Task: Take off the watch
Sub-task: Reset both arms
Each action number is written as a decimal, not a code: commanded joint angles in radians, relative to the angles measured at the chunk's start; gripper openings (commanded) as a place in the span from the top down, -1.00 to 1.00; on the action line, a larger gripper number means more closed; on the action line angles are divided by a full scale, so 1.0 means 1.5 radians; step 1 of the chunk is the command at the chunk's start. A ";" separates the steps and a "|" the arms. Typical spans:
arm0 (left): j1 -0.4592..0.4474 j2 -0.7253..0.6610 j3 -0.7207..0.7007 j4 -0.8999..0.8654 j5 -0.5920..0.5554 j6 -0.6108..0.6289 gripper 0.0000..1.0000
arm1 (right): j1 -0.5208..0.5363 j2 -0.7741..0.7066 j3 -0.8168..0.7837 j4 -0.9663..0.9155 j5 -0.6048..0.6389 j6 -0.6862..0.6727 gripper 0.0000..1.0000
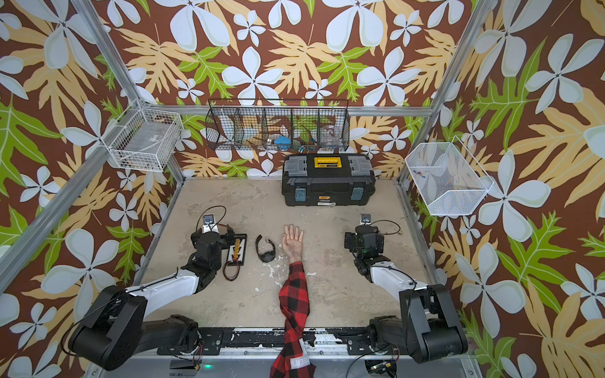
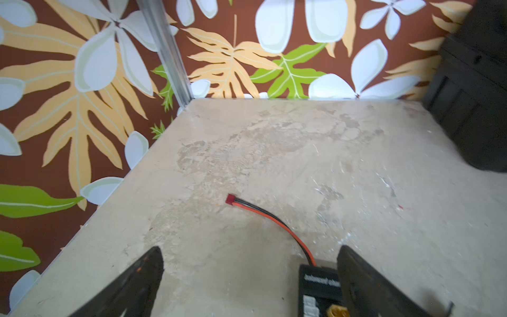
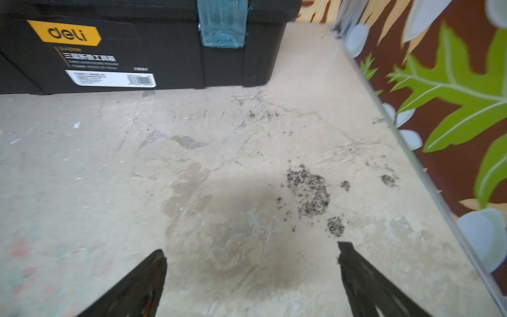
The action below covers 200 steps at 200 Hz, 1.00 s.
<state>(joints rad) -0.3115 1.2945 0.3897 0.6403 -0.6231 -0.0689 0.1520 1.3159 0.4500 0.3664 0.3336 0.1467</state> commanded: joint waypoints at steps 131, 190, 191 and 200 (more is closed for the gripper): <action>0.141 0.096 -0.163 0.429 0.184 -0.009 -0.99 | -0.082 0.108 -0.172 0.573 -0.151 -0.070 -0.99; 0.133 0.103 -0.166 0.450 0.217 0.014 -0.99 | -0.079 0.108 -0.172 0.577 -0.152 -0.074 -0.99; 0.132 0.103 -0.166 0.450 0.216 0.014 -0.99 | -0.080 0.108 -0.172 0.577 -0.152 -0.074 -0.99; 0.132 0.104 -0.165 0.450 0.216 0.014 -0.99 | -0.079 0.108 -0.172 0.578 -0.152 -0.074 -0.99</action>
<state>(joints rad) -0.1123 1.4494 0.1383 1.2823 -0.3099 -0.0589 0.0319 1.4784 0.1890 1.2030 0.1097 0.0429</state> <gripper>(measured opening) 0.996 0.997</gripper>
